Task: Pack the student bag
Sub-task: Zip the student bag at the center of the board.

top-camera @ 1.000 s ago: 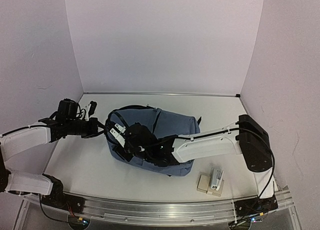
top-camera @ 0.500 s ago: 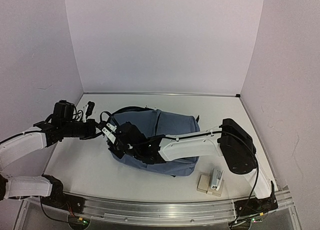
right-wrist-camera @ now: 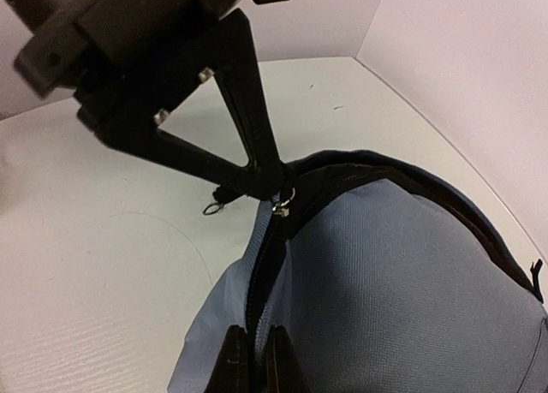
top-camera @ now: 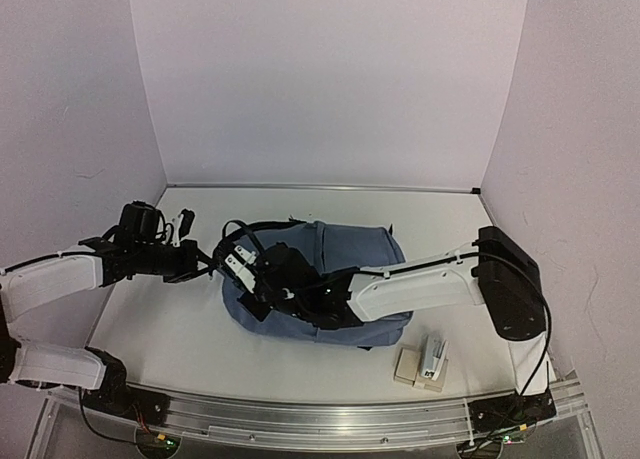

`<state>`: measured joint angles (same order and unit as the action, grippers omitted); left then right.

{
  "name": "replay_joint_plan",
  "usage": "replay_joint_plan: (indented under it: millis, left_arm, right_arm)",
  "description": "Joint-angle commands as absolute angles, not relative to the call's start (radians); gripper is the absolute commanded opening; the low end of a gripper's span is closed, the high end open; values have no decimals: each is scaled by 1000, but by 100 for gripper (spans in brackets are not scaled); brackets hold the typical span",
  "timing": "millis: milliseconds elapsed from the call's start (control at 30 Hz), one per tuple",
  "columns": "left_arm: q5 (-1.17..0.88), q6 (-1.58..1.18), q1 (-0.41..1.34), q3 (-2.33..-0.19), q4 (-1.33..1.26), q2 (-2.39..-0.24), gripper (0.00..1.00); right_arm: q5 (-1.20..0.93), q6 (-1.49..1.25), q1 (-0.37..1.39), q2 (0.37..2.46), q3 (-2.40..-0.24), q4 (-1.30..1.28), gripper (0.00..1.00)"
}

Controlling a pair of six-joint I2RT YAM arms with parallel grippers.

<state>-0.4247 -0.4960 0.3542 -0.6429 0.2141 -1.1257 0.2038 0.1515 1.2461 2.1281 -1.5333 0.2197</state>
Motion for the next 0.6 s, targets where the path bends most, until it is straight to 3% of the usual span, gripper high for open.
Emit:
replay_joint_plan:
  millis: [0,400,567]
  left_arm:
    - [-233,-512,304,-727,64,-1179,0]
    - [-149,-475,266,-809,147,-1207,0]
    - [-234,-441,261,-837,185,-1168,0]
  right_arm:
    - [145,82,1285,1967,-1434,181,0]
    - [210,23,1313,1876,-1315,134,0]
    - [292,47,1330,1899,-1311,121,0]
